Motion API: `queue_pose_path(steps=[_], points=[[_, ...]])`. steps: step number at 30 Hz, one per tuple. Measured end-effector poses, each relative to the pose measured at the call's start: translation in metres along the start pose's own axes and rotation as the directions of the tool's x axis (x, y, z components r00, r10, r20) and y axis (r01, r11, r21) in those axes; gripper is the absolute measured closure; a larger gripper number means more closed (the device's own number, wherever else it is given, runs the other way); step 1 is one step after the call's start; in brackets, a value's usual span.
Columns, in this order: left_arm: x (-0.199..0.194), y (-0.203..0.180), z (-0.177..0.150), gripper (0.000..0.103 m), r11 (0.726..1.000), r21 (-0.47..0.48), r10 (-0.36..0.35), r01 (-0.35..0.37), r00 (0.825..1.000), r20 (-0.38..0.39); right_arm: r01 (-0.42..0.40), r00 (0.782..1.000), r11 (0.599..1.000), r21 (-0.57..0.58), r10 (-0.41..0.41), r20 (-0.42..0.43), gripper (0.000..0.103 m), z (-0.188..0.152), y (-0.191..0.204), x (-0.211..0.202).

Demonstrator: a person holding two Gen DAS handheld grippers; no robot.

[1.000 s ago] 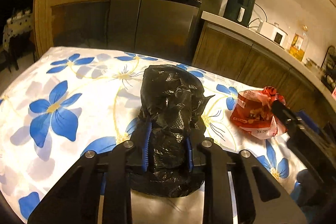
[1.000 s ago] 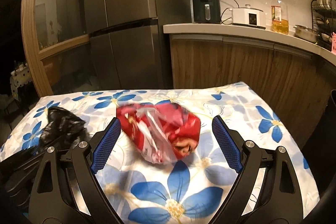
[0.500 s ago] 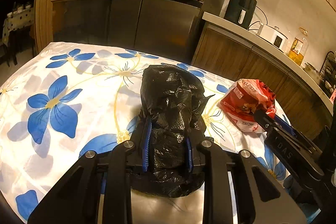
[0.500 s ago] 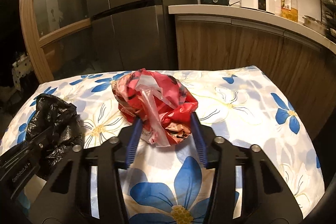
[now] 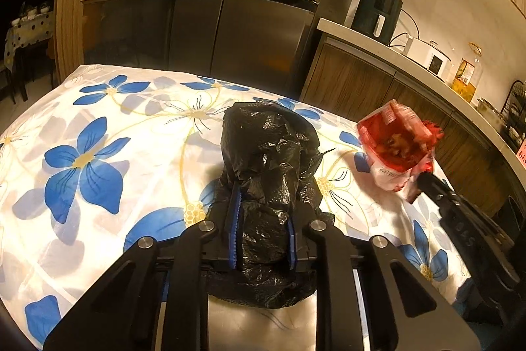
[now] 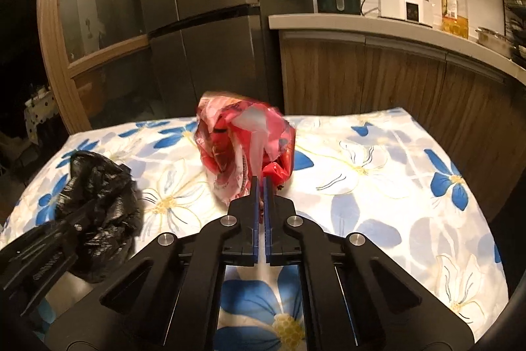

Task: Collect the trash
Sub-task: 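Grasp the black plastic bag with the left gripper while the right grasps the red-white bag, then carry the black bag and red-white bag over the bin and open both grippers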

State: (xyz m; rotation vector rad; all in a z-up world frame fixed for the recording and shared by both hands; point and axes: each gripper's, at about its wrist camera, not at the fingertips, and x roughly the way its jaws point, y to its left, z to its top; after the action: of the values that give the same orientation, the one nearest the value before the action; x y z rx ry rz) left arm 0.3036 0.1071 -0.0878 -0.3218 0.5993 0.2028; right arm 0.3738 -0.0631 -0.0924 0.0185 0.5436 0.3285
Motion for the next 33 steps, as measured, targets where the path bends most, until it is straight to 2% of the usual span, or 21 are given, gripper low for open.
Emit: queue_pose_path(steps=[11, 15, 22, 33], points=[[-0.006, 0.007, -0.002, 0.087, 1.0, -0.023, -0.003, 0.003, 1.0, 0.007, -0.013, 0.999, 0.999, 0.032, 0.012, 0.041, 0.101, -0.008, -0.015, -0.042], [-0.014, 0.003, -0.002, 0.09, 1.0, -0.003, 0.003, -0.003, 1.0, 0.016, -0.01, 0.998, 0.999, 0.035, 0.008, 0.058, 0.101, -0.014, -0.023, -0.065], [-0.043, -0.026, -0.009, 0.093, 0.997, 0.083, -0.003, 0.0, 0.999, 0.046, -0.004, 0.995, 0.999, 0.047, -0.001, 0.104, 0.101, -0.017, -0.038, -0.106], [-0.086, -0.089, -0.018, 0.095, 0.983, 0.165, -0.09, 0.075, 0.992, 0.087, 0.038, 0.987, 0.997, 0.066, -0.048, 0.151, 0.101, -0.021, -0.071, -0.161]])
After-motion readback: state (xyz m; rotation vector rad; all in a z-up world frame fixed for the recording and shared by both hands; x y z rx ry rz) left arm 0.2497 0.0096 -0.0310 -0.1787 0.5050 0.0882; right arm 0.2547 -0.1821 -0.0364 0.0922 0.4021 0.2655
